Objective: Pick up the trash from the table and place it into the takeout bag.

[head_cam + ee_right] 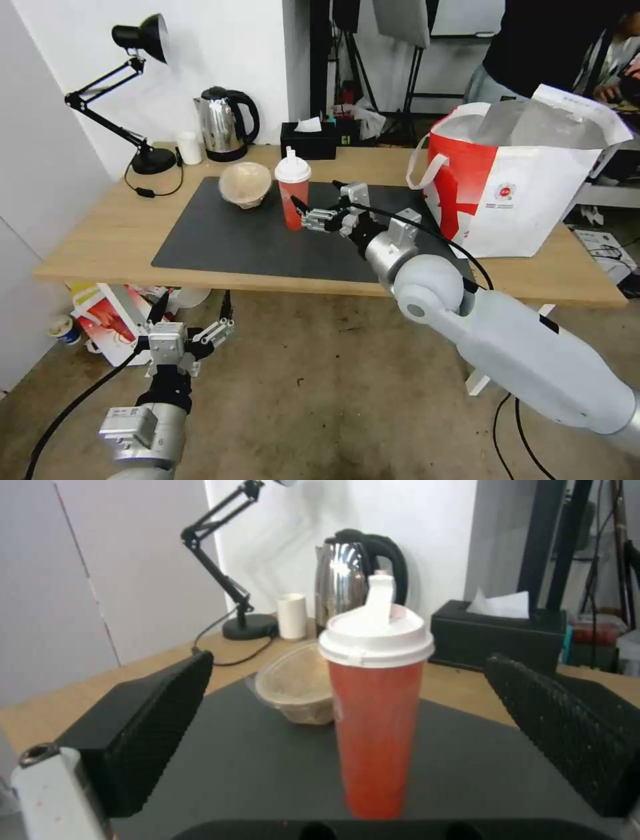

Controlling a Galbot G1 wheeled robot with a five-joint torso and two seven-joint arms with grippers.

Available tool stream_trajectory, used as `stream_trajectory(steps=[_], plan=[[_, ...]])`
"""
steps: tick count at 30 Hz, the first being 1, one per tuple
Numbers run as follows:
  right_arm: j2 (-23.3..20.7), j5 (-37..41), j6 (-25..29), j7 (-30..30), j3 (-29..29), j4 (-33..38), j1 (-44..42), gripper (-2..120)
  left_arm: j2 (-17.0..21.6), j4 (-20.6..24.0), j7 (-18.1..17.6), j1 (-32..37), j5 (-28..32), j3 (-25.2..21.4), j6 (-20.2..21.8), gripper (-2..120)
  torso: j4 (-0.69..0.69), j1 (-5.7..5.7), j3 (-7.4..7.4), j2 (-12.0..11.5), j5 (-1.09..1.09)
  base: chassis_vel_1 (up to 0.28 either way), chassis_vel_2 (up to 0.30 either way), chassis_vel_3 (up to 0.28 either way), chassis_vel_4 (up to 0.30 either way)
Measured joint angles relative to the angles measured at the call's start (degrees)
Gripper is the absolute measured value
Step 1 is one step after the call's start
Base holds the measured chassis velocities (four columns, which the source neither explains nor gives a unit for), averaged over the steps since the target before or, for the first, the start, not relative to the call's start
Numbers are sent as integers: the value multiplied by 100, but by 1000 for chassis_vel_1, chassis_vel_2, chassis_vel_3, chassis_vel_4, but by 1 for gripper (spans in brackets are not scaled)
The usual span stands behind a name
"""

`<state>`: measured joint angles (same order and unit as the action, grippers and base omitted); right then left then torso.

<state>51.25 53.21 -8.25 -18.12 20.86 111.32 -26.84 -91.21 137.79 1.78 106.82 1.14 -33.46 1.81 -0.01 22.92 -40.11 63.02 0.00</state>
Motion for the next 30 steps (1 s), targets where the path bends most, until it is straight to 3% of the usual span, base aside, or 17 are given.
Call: stream_trajectory(steps=[9, 30], plan=[[314, 453, -455, -402, 58, -423, 356, 100, 1, -58, 2, -45, -27, 52, 4, 100, 0, 0, 0, 0, 0, 0, 0, 0, 0], [956, 721, -638, -406, 333, -1306, 815, 100, 2, -80, 3, -77, -27, 68, -6, 100, 1, 0, 0, 0, 0, 0, 0, 0, 0]])
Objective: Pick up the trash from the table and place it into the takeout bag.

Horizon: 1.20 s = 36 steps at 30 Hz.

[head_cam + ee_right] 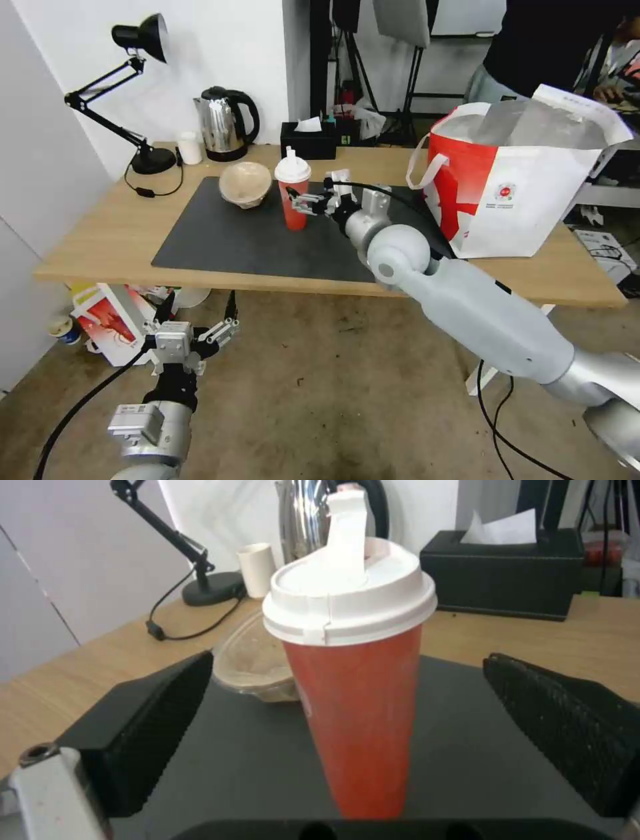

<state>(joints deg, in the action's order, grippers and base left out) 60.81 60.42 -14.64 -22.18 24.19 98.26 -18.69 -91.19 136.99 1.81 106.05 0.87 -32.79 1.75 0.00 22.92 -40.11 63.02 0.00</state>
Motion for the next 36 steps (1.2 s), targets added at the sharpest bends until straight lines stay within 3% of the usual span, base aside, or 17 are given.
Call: stream_trajectory(steps=[36], plan=[[526, -55, -20, 258, 206, -1060, 417, 100, 2, 50, 4, 17, 13, 40, -24, 100, 0, 0, 0, 0, 0, 0, 0, 0, 0]])
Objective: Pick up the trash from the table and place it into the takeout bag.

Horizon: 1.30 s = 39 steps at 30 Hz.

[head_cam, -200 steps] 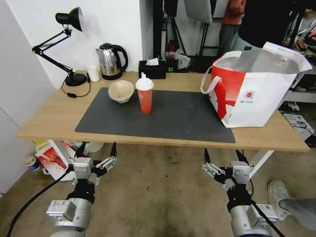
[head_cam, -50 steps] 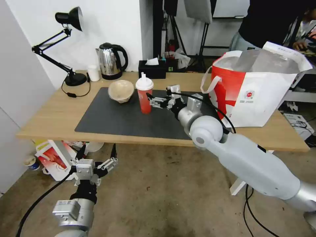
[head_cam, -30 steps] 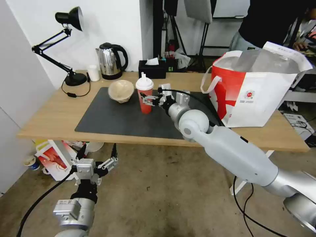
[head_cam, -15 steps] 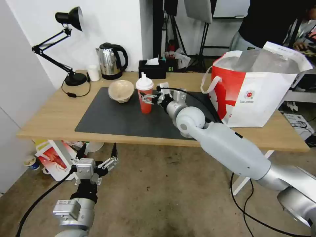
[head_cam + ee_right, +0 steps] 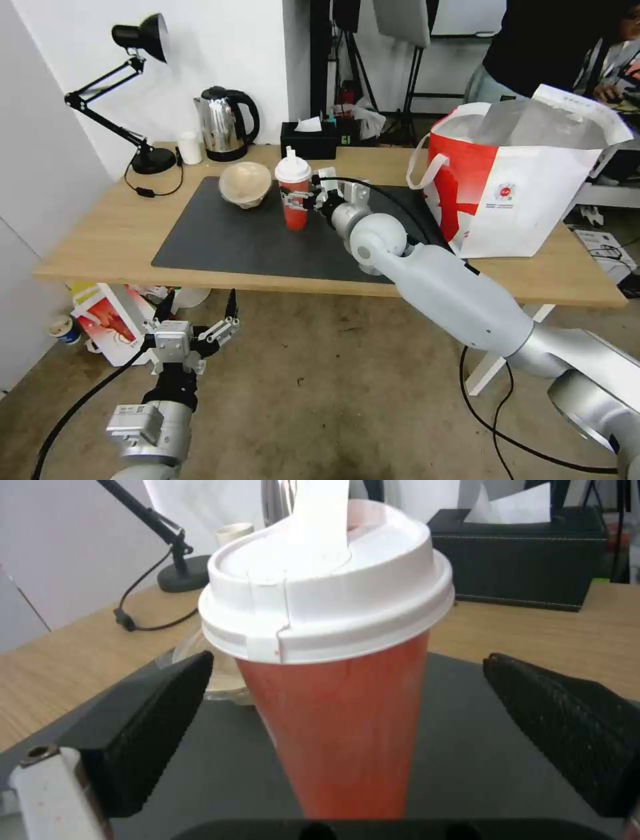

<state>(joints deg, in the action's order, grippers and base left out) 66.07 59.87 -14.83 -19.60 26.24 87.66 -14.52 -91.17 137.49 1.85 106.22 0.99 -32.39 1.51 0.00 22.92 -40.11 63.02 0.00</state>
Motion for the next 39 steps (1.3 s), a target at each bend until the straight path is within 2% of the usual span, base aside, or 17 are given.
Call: stream_trajectory(steps=[25, 27, 33, 37, 39], plan=[[188, 168, -28, 136, 21, -356, 39, 98, 3, 52, -9, 66, 21, -31, -137, 100, 0, 0, 0, 0, 0, 0, 0, 0, 0], [204, 175, -28, 140, 10, -387, 39, 93, 3, 66, -10, 78, 21, -32, -148, 100, 0, 0, 0, 1, 0, 0, 0, 0, 0], [247, 182, -28, 155, -16, -430, 28, 88, 13, 103, -13, 88, 26, -55, -151, 100, 1, 0, 0, 0, 0, 0, 0, 0, 0], [251, 198, -25, 230, -16, -473, 29, 71, 6, 105, -14, 92, 29, -48, -152, 100, 0, 0, 0, 0, -1, 0, 0, 0, 0], [256, 212, -24, 233, -17, -476, 29, 67, 5, 105, -14, 92, 29, -47, -153, 100, 0, 0, 0, 0, 0, 0, 0, 0, 0]])
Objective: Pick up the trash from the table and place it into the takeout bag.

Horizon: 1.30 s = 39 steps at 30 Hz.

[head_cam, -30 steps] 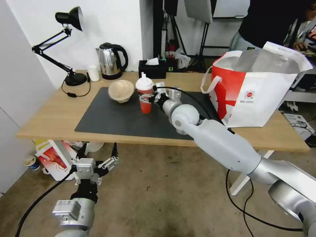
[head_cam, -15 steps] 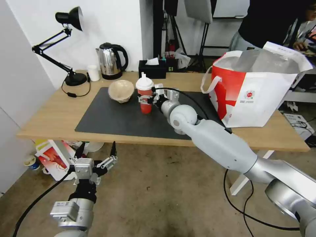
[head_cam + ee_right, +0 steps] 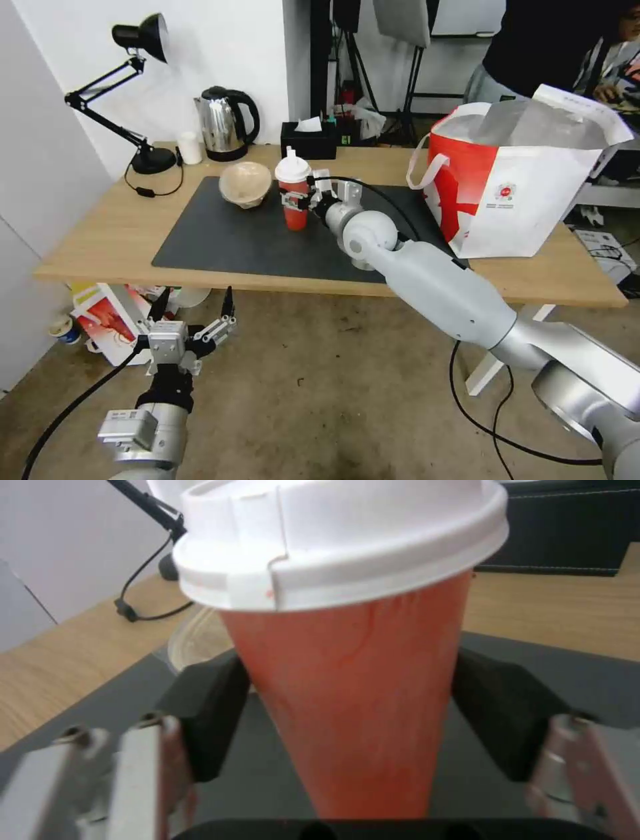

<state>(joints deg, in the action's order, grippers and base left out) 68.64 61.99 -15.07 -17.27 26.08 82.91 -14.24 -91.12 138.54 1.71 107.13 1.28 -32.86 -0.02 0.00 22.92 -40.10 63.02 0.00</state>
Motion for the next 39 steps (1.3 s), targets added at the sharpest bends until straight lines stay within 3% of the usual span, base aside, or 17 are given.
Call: stream_trajectory(steps=[7, 16, 19, 21, 32, 39], plan=[[-8, 14, 16, 1, -20, 14, -61, 44, 2, 0, -3, -18, 4, 0, -2, 100, 0, 0, 0, 0, -1, 0, 0, 0, 0], [-162, 115, 2, -48, -75, 257, -110, 26, 14, -9, -8, -28, 6, 5, -1, 100, 2, 0, -1, 0, -1, 0, 0, 0, 0], [-270, 213, -6, -119, -118, 452, -110, 22, 19, -10, -9, -29, 7, 5, -1, 100, 1, 0, -1, 0, 0, 0, 0, 0, 0], [-743, 518, -74, -283, -340, 1185, -136, 10, 49, 9, -14, -25, 48, -30, -1, 100, -1, 0, 0, 0, 0, 0, 0, 0, 0], [-1513, 1070, -174, -595, -908, 2243, -244, 8, 114, 69, -28, -43, 136, -46, 16, 100, 1, 0, 0, 0, -2, 0, 0, 0, 0], [-2251, 1500, -218, -715, -1373, 2951, -136, 7, 130, 144, -31, -12, 167, -48, 26, 100, 0, 0, 0, 0, -1, 0, 0, 0, 0]])
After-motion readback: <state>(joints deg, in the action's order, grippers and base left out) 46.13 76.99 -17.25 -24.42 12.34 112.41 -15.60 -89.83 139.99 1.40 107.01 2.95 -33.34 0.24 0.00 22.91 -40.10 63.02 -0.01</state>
